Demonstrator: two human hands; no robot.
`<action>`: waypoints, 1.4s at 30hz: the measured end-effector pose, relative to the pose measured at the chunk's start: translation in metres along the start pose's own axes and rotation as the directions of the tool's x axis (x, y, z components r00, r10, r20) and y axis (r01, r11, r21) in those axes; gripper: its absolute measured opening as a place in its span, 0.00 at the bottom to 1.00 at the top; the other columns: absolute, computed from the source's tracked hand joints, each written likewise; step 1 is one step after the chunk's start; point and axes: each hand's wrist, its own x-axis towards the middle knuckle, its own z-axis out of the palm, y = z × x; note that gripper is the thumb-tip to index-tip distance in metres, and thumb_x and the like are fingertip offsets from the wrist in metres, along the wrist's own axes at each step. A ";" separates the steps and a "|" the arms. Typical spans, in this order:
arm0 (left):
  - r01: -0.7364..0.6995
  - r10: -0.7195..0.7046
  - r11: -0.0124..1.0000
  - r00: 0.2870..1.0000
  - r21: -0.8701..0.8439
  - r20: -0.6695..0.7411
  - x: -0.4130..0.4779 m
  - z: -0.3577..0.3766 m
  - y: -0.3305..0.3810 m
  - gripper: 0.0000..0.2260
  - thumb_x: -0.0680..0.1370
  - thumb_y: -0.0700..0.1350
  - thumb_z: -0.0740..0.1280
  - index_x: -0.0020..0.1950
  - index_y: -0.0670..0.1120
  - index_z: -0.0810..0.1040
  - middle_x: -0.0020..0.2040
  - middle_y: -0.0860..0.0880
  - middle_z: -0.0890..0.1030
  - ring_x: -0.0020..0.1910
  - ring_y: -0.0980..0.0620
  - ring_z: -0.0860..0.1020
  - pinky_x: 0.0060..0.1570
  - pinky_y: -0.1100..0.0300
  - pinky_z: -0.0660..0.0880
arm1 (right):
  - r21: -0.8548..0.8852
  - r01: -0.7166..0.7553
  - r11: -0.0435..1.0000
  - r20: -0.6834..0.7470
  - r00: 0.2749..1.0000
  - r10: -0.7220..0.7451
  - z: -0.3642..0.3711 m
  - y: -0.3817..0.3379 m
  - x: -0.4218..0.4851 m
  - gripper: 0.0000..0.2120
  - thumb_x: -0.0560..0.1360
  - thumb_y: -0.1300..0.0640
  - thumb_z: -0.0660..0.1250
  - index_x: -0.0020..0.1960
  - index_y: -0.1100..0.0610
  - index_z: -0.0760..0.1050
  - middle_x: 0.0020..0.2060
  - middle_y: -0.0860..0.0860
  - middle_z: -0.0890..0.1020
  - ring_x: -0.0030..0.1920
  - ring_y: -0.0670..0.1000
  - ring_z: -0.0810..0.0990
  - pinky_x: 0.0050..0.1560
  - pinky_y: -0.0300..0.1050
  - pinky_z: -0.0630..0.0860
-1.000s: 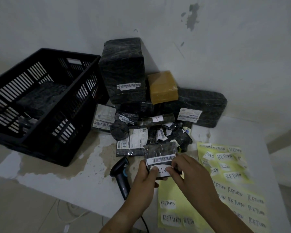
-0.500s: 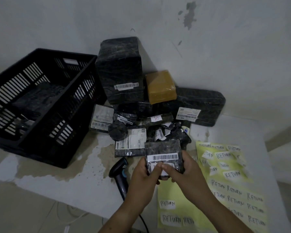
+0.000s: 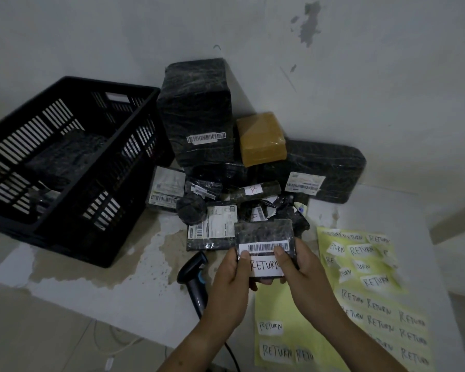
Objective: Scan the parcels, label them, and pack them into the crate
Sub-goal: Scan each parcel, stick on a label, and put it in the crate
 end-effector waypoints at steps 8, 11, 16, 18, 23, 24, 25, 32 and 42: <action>-0.013 0.010 0.995 0.999 0.102 0.038 0.005 -0.014 -0.001 0.09 0.85 0.48 0.60 0.46 0.49 0.71 0.31 0.62 0.77 0.31 0.63 0.73 0.37 0.68 0.71 | 0.038 -0.036 0.999 0.087 0.996 0.033 0.001 -0.001 0.003 0.11 0.78 0.59 0.68 0.58 0.48 0.77 0.48 0.47 0.85 0.41 0.49 0.85 0.38 0.40 0.79; 0.004 -0.006 0.995 1.000 0.096 0.020 0.007 -0.022 -0.007 0.10 0.86 0.49 0.56 0.51 0.49 0.74 0.36 0.59 0.80 0.34 0.60 0.76 0.38 0.65 0.74 | 0.059 -0.083 0.995 0.112 0.991 0.076 0.010 -0.005 0.003 0.11 0.80 0.58 0.64 0.62 0.51 0.76 0.48 0.47 0.85 0.39 0.49 0.85 0.38 0.39 0.79; 0.028 -0.029 0.992 1.000 0.120 0.008 0.031 -0.058 -0.009 0.13 0.86 0.50 0.55 0.56 0.48 0.77 0.46 0.47 0.84 0.43 0.49 0.82 0.40 0.60 0.77 | 0.105 -0.167 0.980 0.145 0.978 0.151 0.032 -0.022 0.016 0.10 0.82 0.58 0.60 0.60 0.53 0.77 0.45 0.49 0.86 0.37 0.49 0.84 0.38 0.40 0.78; -0.005 0.002 0.990 1.000 0.143 0.022 0.040 -0.078 -0.002 0.13 0.87 0.48 0.55 0.57 0.46 0.78 0.47 0.48 0.85 0.45 0.51 0.83 0.42 0.59 0.79 | 0.111 -0.178 0.978 0.160 0.974 0.159 0.046 -0.031 0.023 0.11 0.83 0.59 0.59 0.61 0.51 0.77 0.47 0.49 0.86 0.41 0.52 0.85 0.41 0.44 0.80; -0.160 0.151 0.967 0.987 0.198 0.060 0.061 -0.152 0.031 0.10 0.86 0.44 0.57 0.59 0.52 0.78 0.49 0.63 0.84 0.49 0.64 0.81 0.45 0.72 0.75 | 0.226 -0.211 0.951 0.118 0.975 0.188 0.094 -0.062 0.051 0.10 0.82 0.60 0.59 0.61 0.50 0.73 0.51 0.50 0.85 0.43 0.55 0.85 0.43 0.48 0.80; -0.189 0.181 0.957 0.982 0.218 0.056 0.066 -0.172 0.039 0.10 0.85 0.44 0.58 0.62 0.53 0.77 0.51 0.63 0.83 0.51 0.63 0.81 0.48 0.71 0.75 | 0.255 -0.218 0.942 0.110 0.974 0.196 0.105 -0.069 0.058 0.11 0.82 0.61 0.59 0.61 0.49 0.74 0.51 0.49 0.85 0.45 0.54 0.86 0.44 0.48 0.81; -0.216 0.209 0.945 0.976 0.247 0.057 0.070 -0.194 0.047 0.10 0.85 0.45 0.59 0.64 0.53 0.76 0.52 0.60 0.83 0.52 0.61 0.81 0.50 0.69 0.76 | 0.275 -0.221 0.936 0.104 0.974 0.200 0.116 -0.075 0.065 0.12 0.82 0.61 0.59 0.61 0.49 0.74 0.52 0.47 0.85 0.47 0.52 0.86 0.47 0.50 0.81; -0.335 0.409 0.711 0.912 0.619 0.023 0.101 -0.361 0.070 0.07 0.82 0.52 0.62 0.58 0.56 0.77 0.46 0.61 0.81 0.45 0.61 0.80 0.41 0.70 0.73 | 0.301 -0.201 0.932 0.061 0.980 0.192 0.189 -0.112 0.113 0.11 0.81 0.63 0.60 0.61 0.53 0.74 0.50 0.51 0.86 0.46 0.55 0.86 0.39 0.43 0.81; -0.370 0.345 0.223 0.895 0.902 0.282 0.136 -0.535 0.023 0.20 0.80 0.68 0.55 0.36 0.57 0.70 0.29 0.57 0.70 0.28 0.58 0.71 0.30 0.66 0.63 | -0.019 0.144 0.989 0.159 0.977 -0.139 0.286 -0.183 0.206 0.15 0.79 0.62 0.66 0.62 0.50 0.70 0.52 0.45 0.83 0.51 0.39 0.82 0.48 0.35 0.79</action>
